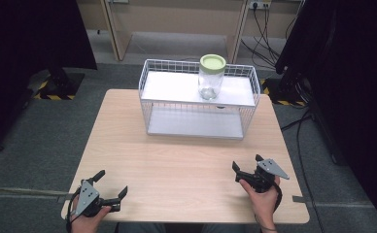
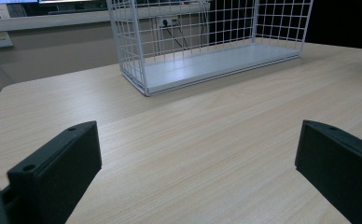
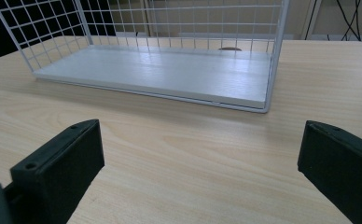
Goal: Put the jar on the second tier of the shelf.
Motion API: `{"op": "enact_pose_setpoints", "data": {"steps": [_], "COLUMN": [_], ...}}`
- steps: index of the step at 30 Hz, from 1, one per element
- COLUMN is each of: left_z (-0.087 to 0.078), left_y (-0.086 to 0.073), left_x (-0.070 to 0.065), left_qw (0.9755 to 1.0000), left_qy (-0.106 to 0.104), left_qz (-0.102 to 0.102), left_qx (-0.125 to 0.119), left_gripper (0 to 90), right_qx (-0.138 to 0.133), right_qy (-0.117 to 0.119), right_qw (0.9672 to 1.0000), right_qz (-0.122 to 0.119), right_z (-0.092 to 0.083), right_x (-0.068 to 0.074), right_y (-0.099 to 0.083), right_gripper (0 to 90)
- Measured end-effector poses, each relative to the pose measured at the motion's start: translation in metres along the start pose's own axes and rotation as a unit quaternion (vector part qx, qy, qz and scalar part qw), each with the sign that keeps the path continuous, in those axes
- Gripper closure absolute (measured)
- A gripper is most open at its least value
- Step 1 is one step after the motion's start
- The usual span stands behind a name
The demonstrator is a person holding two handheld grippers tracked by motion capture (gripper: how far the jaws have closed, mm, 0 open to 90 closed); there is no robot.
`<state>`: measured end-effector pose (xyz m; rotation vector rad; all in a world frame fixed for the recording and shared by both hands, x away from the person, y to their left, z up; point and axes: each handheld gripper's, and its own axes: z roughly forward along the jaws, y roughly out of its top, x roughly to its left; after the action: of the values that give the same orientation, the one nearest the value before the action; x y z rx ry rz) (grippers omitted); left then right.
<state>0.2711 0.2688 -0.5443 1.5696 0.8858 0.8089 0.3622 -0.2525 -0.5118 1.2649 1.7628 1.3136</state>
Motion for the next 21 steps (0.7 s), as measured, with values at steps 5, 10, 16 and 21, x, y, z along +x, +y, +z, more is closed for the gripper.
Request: {"op": "enact_pose_setpoints", "data": {"steps": [5, 10, 16, 21], "left_z": [0.000, 0.000, 0.000, 0.000], "left_y": [0.000, 0.000, 0.000, 0.000], "left_x": [0.000, 0.000, 0.000, 0.000], "left_qw": [1.0000, 1.0000, 1.0000, 1.0000], "left_qy": [0.001, 0.001, 0.001, -0.001], "left_qz": [0.000, 0.001, 0.000, 0.001], "left_qx": [0.001, 0.001, -0.001, -0.002], "left_gripper": [0.0, 0.0, 0.0, 0.0], "right_qx": [-0.003, -0.002, -0.003, -0.001], "right_qy": [-0.002, -0.002, 0.000, 0.002], "right_qw": [1.0000, 1.0000, 0.9999, 1.0000], "right_qz": [0.003, 0.005, 0.010, 0.004], "right_z": [0.000, 0.000, 0.001, 0.002], "right_x": [-0.001, -0.001, -0.001, 0.002], "right_y": [-0.004, -0.009, -0.014, -0.016], "right_gripper": [0.7, 0.8, 0.9, 1.4]}}
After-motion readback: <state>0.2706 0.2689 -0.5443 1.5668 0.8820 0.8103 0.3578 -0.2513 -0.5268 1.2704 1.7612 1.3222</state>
